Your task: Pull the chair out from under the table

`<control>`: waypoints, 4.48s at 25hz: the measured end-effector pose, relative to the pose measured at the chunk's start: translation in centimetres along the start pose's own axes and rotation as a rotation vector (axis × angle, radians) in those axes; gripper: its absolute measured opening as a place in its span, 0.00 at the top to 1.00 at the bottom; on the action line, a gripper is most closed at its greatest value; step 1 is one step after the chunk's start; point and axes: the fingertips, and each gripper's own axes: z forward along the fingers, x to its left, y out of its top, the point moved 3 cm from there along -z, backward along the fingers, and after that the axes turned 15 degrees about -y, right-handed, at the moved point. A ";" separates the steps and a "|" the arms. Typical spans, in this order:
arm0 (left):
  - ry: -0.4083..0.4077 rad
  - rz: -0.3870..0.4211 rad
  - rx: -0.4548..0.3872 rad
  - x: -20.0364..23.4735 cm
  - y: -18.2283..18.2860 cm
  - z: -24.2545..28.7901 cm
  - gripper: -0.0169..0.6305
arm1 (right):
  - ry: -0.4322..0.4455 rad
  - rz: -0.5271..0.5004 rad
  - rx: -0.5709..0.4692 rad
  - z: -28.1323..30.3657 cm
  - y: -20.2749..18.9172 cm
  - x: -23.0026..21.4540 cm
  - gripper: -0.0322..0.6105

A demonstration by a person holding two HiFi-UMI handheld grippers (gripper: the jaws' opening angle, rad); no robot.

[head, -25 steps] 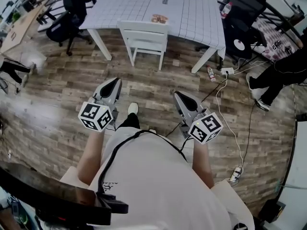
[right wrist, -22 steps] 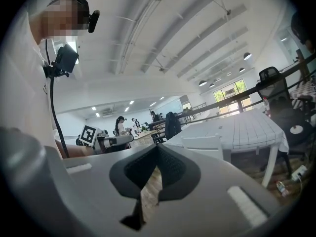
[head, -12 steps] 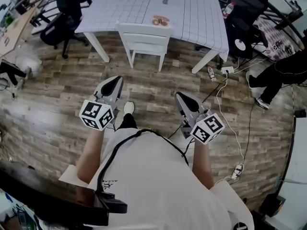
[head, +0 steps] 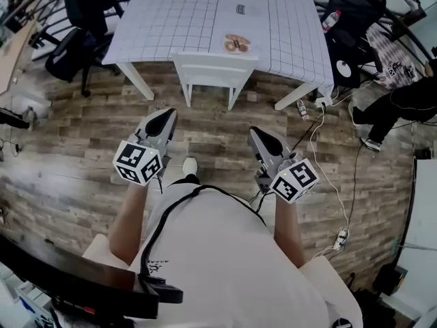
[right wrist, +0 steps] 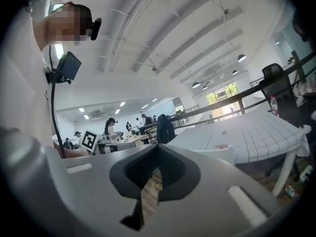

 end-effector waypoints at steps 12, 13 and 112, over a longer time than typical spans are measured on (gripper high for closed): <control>-0.184 -0.027 0.040 11.4 1.8 2.7 0.96 | -0.082 -0.008 0.174 10.5 -2.5 2.2 0.95; -0.190 -0.024 0.042 11.9 1.9 3.0 0.97 | -0.086 -0.003 0.178 10.8 -2.6 2.1 0.95; -0.217 0.202 0.810 37.7 -13.3 21.1 0.72 | 0.068 -0.483 0.547 34.5 -11.3 -32.9 0.68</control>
